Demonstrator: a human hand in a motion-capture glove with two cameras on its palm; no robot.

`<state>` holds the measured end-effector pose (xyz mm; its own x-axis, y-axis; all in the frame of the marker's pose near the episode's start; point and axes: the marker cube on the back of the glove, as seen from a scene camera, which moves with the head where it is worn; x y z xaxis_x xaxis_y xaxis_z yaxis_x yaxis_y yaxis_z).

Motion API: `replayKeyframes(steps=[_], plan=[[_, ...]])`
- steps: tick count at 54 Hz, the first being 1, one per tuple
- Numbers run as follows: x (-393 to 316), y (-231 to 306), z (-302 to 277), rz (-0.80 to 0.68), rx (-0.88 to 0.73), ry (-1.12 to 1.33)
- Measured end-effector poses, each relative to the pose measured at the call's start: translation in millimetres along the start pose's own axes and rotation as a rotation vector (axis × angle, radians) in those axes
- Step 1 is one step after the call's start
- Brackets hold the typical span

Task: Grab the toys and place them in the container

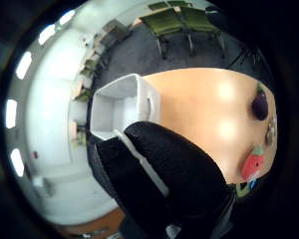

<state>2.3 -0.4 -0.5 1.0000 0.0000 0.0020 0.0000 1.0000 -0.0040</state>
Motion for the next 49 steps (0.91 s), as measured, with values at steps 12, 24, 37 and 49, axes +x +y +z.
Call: replayKeyframes(steps=[12, 24, 37, 49], plan=[[8, 0, -1, -0.006, 0.004, -0.013], [11, 14, -2, -0.04, 0.014, -0.033], [73, 50, -6, -0.042, 0.056, -0.025], [159, 90, 27, 0.025, 0.093, -0.044]])
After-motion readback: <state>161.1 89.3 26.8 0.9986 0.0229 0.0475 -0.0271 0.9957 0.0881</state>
